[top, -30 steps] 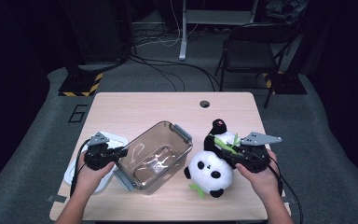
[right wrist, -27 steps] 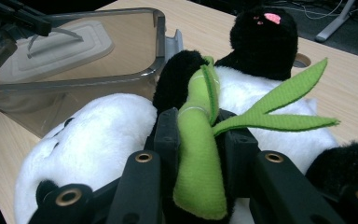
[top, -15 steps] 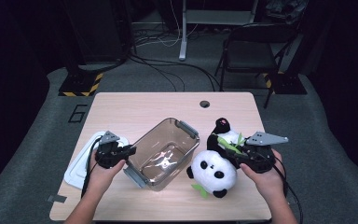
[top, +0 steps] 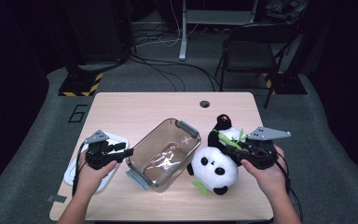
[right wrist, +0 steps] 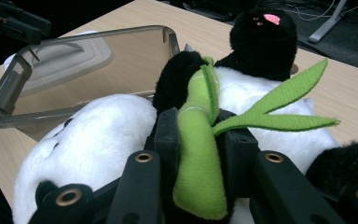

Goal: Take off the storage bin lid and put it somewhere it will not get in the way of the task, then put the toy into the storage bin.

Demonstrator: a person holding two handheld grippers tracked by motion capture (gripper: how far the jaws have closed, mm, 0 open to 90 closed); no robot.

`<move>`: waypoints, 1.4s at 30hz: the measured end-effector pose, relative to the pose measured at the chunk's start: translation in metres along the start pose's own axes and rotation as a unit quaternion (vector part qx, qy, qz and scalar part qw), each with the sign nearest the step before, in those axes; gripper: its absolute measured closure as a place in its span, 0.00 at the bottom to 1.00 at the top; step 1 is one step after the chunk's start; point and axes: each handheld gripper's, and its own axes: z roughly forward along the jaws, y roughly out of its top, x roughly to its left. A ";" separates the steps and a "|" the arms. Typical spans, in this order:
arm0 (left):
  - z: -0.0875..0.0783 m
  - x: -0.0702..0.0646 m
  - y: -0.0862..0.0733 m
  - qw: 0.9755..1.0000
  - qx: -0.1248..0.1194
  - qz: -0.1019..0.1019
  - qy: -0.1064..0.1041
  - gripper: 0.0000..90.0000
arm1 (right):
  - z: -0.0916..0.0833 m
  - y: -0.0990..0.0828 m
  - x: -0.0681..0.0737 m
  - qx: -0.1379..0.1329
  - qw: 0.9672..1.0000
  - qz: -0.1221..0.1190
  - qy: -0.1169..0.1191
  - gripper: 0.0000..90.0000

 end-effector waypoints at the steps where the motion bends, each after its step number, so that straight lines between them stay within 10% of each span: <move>1: -0.003 0.003 0.000 1.000 -0.002 -0.001 0.001 0.55 | 0.000 0.001 0.000 0.001 1.000 0.001 -0.001 0.79; 17: -0.023 0.024 0.005 0.999 -0.029 -0.021 0.017 0.54 | -0.009 0.023 0.005 0.017 1.000 -0.008 0.009 0.79; 42: -0.015 0.017 0.003 1.000 -0.012 -0.013 0.004 0.54 | 0.003 0.048 0.026 -0.014 0.993 -0.047 0.110 0.79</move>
